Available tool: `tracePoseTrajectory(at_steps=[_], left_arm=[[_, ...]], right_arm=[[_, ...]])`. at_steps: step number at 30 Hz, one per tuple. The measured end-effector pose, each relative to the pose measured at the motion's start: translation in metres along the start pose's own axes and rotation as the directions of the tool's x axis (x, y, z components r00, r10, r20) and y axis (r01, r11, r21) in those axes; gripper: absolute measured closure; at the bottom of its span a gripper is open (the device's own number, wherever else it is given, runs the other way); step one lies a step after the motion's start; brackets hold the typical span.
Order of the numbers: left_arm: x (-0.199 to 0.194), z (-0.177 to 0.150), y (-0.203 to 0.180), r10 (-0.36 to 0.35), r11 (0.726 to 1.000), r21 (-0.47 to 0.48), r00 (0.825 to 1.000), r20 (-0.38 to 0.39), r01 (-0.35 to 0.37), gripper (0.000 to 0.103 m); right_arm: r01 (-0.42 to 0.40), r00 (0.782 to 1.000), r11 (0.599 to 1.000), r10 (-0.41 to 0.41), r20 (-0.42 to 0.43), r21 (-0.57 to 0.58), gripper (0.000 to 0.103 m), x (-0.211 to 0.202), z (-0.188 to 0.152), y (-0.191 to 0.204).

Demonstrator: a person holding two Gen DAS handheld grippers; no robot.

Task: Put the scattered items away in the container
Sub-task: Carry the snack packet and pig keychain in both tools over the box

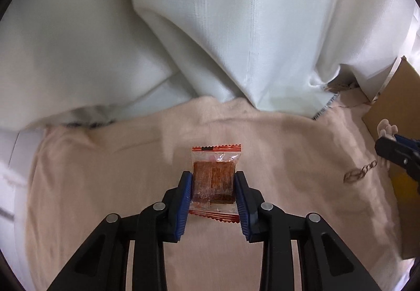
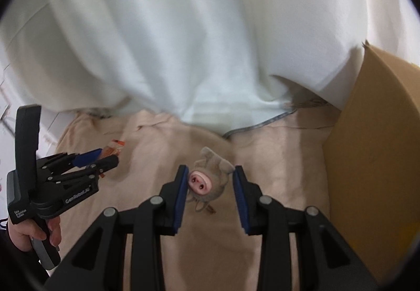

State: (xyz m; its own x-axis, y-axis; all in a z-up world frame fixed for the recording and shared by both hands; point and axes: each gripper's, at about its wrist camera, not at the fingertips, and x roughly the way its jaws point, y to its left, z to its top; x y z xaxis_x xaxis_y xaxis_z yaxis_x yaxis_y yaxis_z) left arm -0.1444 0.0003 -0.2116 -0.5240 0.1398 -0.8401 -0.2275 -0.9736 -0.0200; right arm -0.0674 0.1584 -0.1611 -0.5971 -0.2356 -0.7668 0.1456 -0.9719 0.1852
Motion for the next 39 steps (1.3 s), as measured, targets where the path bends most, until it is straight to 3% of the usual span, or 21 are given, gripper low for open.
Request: tracePoseTrajectory(at_steps=[5, 11, 16, 21, 31, 39], left_arm=[[-0.016, -0.011, -0.039, 0.016, 0.997, -0.071, 0.999, -0.046, -0.020, 0.070], [-0.077, -0.030, -0.049, 0.066, 0.989, -0.124, 0.995, -0.069, -0.075, 0.070], [-0.120, -0.043, -0.069, 0.099, 0.982, -0.156, 0.993, -0.069, -0.108, 0.070], [-0.147, -0.042, -0.090, 0.093, 0.983, -0.153, 0.995, -0.038, -0.098, 0.070], [-0.199, 0.013, -0.158, 0.046, 0.997, -0.065, 0.994, 0.103, -0.040, 0.070], [-0.215, 0.057, -0.232, -0.043, 0.999, 0.034, 0.984, 0.171, 0.038, 0.070]], right_arm=[[-0.022, 0.999, 0.998, 0.020, -0.047, -0.060, 0.065, -0.032, -0.009, 0.020], [-0.029, 0.997, 0.995, 0.022, -0.077, -0.091, 0.065, -0.072, -0.017, 0.030], [-0.019, 0.998, 0.996, 0.013, -0.062, -0.091, 0.065, -0.105, -0.017, 0.024], [-0.010, 1.000, 0.995, 0.009, -0.014, -0.097, 0.065, -0.136, -0.010, 0.012], [0.048, 0.991, 0.996, -0.039, 0.128, -0.070, 0.065, -0.204, 0.015, -0.039], [0.132, 0.979, 0.991, -0.129, 0.156, -0.006, 0.065, -0.237, 0.011, -0.093]])
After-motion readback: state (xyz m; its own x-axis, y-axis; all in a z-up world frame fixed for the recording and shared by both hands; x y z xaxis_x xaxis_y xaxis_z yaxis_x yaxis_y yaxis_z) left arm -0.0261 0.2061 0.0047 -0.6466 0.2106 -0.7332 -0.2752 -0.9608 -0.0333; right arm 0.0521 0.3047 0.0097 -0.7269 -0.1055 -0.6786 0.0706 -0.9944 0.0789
